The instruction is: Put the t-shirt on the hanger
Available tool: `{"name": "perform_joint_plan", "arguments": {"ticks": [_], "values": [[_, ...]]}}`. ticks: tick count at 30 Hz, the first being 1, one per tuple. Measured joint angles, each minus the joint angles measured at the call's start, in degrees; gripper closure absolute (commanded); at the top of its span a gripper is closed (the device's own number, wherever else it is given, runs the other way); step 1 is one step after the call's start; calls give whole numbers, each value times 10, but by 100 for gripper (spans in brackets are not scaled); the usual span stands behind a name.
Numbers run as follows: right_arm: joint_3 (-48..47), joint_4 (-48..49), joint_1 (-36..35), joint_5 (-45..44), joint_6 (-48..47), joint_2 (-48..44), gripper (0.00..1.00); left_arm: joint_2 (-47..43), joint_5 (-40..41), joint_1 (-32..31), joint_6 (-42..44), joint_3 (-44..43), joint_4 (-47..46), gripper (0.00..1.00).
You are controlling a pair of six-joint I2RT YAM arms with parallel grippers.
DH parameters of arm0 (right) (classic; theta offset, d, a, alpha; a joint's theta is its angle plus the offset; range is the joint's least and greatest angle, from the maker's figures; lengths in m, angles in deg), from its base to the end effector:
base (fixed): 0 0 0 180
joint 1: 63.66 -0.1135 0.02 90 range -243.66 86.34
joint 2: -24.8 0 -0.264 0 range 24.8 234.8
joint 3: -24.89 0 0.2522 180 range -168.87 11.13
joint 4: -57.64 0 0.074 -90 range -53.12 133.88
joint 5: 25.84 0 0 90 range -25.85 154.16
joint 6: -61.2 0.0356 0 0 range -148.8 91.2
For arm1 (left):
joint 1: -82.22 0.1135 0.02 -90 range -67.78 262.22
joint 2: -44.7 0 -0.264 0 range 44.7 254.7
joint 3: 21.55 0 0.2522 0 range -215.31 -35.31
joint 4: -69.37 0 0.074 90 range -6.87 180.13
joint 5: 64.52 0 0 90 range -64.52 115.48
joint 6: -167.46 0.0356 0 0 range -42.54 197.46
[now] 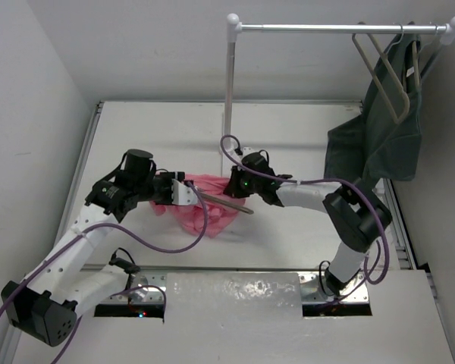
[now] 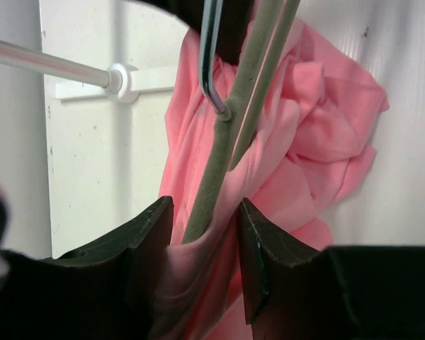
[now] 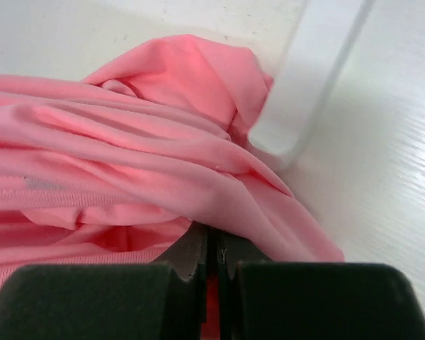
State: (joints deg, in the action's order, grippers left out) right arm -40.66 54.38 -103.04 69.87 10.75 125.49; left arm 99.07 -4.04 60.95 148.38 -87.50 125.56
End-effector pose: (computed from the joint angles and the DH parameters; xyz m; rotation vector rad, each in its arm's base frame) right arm 0.2768 0.2318 0.1598 -0.0538 2.3786 0.8224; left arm 0.1688 -0.0845 0.3050 1.7679 1.3624 -0.1410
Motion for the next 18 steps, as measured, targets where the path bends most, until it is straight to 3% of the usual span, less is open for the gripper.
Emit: {"name": "perform_joint_plan", "arguments": {"ticks": [18], "values": [[159, -3, 44, 30, -62, -218, 100, 29, 72, 1, -63, 1, -63, 100]]}}
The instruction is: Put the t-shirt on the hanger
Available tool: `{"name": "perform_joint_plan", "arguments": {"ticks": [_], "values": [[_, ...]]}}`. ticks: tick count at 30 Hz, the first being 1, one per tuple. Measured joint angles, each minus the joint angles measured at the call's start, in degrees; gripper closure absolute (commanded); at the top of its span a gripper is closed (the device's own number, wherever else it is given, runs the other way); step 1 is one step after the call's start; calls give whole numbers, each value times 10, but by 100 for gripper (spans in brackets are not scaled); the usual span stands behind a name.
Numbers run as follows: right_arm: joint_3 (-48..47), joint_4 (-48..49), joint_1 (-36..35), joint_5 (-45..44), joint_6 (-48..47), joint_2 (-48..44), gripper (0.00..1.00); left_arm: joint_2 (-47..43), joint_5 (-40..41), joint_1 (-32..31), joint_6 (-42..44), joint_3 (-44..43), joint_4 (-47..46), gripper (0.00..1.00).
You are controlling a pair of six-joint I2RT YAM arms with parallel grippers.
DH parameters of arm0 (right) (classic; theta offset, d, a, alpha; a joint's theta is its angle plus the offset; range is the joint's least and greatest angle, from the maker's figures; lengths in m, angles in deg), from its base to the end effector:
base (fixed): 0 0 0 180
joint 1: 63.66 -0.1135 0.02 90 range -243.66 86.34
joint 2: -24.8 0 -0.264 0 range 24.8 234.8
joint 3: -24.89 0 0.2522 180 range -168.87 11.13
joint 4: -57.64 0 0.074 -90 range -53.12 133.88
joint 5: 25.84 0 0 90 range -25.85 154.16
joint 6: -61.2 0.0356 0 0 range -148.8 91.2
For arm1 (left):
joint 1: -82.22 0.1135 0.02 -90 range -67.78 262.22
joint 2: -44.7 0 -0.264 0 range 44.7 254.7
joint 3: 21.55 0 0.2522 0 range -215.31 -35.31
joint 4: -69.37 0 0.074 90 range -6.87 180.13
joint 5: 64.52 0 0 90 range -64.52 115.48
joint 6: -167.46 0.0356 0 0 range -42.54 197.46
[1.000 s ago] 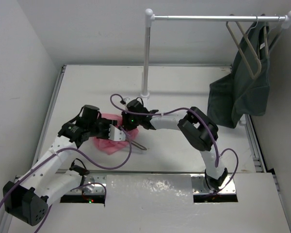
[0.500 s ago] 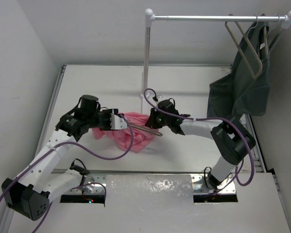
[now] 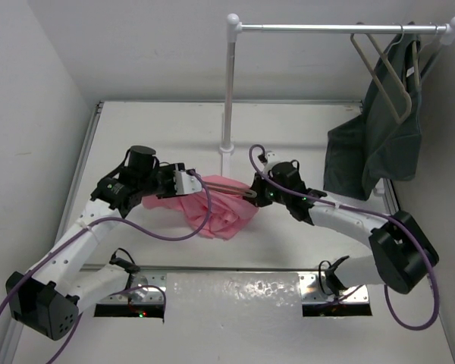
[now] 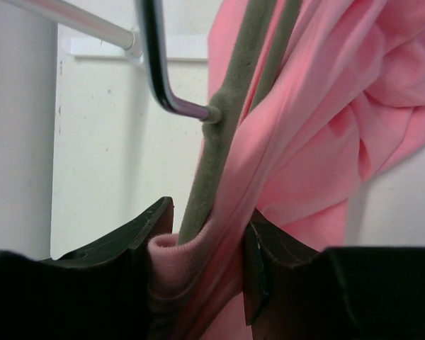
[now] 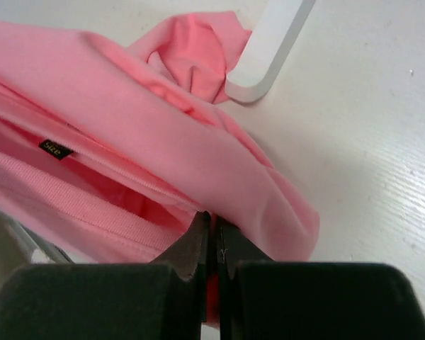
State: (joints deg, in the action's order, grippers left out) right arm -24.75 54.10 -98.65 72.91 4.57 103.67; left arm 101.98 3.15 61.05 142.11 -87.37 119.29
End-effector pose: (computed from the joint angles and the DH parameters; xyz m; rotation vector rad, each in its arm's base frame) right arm 0.2271 0.1655 0.1903 -0.1262 2.2577 0.8354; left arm 0.1881 -0.0873 0.3024 1.6566 1.4913 -0.0356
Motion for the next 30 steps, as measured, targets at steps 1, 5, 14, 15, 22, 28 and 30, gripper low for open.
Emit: {"name": "perform_joint_plan", "arguments": {"ticks": [1, 5, 14, 15, 22, 28, 30], "values": [[7, -3, 0, -2, -3, -10, 100, 0, 4, 0, -2, 3, -4, 100], [36, -9, 0, -14, -4, -49, 100, 7, 27, 0, -9, 16, -11, 100], [36, -30, -2, -24, -20, -87, 100, 19, 62, -3, -2, 52, -25, 100], [28, -43, -3, -28, -24, -87, 100, 24, 67, -3, -2, 52, -30, 100], [6, -87, -4, -48, -37, -87, 100, 52, 100, -6, -27, 52, -58, 100], [-15, -129, -9, -72, -67, -83, 100, 58, 124, -20, -12, 77, -84, 100], [-39, -150, -18, -86, -90, -76, 100, 58, 152, -36, 11, 92, -91, 100]]}}
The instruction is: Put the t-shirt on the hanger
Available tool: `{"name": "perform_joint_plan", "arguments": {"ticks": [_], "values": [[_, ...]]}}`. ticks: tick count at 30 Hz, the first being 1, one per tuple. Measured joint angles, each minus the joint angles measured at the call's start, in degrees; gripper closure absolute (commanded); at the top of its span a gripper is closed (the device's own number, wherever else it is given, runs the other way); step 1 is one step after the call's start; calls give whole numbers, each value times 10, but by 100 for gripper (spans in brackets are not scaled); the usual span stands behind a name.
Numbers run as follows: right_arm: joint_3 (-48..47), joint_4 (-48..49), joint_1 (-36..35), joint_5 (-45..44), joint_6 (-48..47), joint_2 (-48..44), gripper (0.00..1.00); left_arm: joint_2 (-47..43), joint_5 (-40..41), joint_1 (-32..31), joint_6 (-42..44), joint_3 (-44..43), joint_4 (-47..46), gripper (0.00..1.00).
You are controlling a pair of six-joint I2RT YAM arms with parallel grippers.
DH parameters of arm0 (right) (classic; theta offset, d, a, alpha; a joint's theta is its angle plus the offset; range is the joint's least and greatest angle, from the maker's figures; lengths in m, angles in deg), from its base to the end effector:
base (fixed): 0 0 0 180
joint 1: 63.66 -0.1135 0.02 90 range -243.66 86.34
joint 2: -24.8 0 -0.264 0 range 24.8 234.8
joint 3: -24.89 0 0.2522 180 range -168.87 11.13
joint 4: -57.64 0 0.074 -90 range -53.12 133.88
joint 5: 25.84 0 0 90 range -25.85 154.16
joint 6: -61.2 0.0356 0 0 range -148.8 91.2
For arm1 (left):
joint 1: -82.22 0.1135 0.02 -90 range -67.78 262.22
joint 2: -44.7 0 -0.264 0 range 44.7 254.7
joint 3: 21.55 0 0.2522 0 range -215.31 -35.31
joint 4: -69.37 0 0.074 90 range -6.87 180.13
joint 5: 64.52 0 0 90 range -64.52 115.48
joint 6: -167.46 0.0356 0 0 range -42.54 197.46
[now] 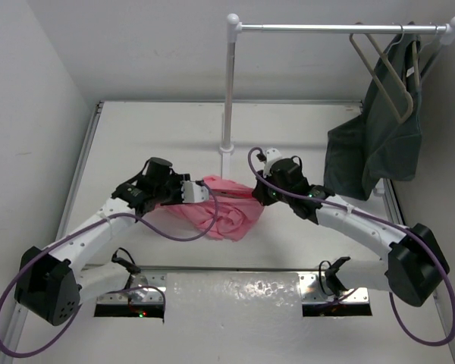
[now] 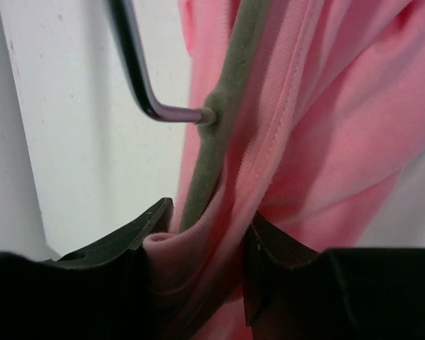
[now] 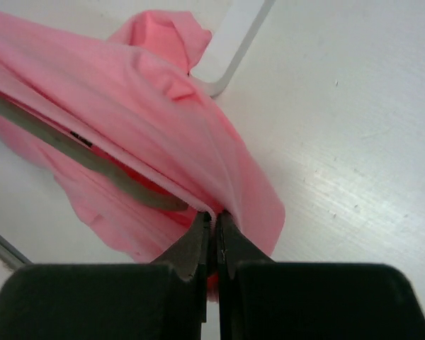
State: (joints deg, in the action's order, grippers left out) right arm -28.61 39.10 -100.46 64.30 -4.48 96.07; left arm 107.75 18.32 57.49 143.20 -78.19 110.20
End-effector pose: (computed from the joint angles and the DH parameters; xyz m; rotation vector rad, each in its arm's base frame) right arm 0.2111 0.1580 0.2216 -0.2481 2.2559 0.5864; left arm 0.2027 -0.0982 0.2404 1.7414 1.6446 0.1881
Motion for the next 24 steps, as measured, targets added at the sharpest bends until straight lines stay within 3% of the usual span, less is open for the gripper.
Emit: {"name": "perform_joint_plan", "arguments": {"ticks": [5, 10, 13, 14, 19, 24], "values": [[-68, -31, -38, -28, -59, 21, 100, 19, 55, -24, 26, 13, 1, 100], [-95, -25, -69, -4, -92, 52, 99, 54, 29, -27, -6, -38, 28, 100], [-95, -26, -69, 24, -108, 58, 71, 48, -14, -27, -23, -77, 29, 100], [-98, -27, -68, 34, -117, 57, 51, 39, -28, -27, -26, -83, 27, 100], [-162, -59, -68, 72, -181, 57, 33, 7, -88, -27, -21, -86, 37, 100], [-192, -63, -68, 141, -250, 45, 32, 7, -125, -27, -12, -87, 51, 100]]}}
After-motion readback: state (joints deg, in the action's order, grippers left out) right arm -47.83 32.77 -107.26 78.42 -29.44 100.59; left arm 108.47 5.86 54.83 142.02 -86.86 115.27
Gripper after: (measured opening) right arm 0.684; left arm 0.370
